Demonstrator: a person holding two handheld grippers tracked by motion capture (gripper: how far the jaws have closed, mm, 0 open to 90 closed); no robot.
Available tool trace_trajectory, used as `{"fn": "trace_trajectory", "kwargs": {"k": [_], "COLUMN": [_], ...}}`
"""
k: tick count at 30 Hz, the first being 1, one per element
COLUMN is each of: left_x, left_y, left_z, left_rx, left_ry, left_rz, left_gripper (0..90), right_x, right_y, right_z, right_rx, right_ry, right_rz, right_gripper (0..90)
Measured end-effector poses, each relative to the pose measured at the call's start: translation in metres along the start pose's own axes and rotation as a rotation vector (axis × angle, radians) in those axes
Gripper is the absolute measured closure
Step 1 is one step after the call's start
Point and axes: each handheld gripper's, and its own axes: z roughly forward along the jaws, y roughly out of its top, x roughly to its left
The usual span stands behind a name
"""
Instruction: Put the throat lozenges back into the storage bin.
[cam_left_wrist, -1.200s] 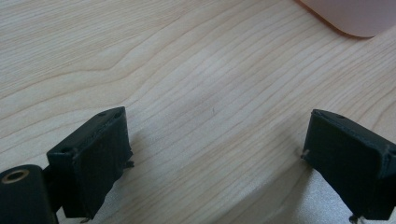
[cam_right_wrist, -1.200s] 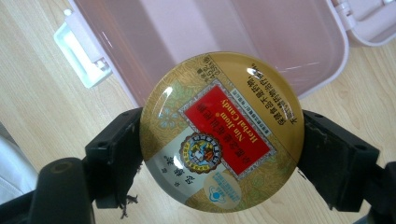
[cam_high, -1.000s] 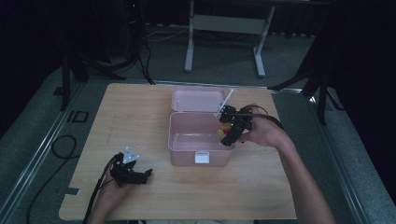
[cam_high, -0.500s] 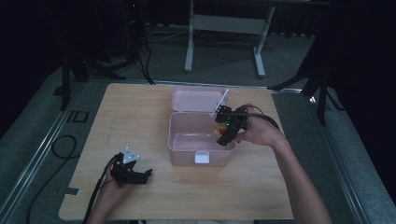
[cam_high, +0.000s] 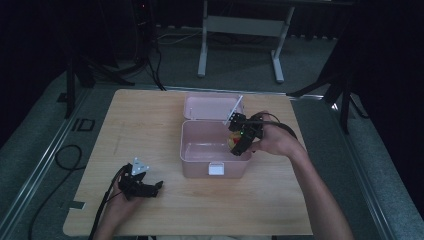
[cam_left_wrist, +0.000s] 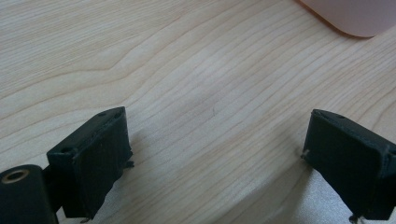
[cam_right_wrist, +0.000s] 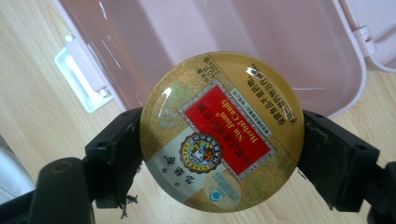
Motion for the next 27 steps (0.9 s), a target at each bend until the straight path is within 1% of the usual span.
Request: {"fn": "trace_trajectory", "kwargs": {"k": [11,14,15,17,23,27], "left_x": [0.0,0.0,0.0,0.0,0.0,0.0], "left_y": [0.0,0.0,0.0,0.0,0.0,0.0], "left_z": [0.0,0.0,0.0,0.0,0.0,0.0], "left_rx": [0.0,0.0,0.0,-0.001,0.0,-0.001], "left_ry": [0.0,0.0,0.0,0.0,0.0,0.0], "left_rz": [0.0,0.0,0.0,0.001,0.001,0.001], "left_gripper": [7.5,7.5,7.5,7.5,7.5,7.4], "right_x": [-0.001,-0.002,-0.002,-0.002,-0.003,-0.001], "right_y": [0.002,0.002,0.002,0.001,-0.004,-0.007], "right_z": [0.0,-0.001,-0.002,-0.003,-0.008,-0.011], "right_rx": [-0.011,-0.024,-0.026,-0.032,-0.039,-0.039], "right_ry": [0.004,-0.006,-0.001,0.004,-0.013,-0.022], "right_rz": [0.0,0.006,0.012,0.006,0.009,0.012], "right_gripper": [19.6,15.6,15.6,15.5,15.6,15.7]}}
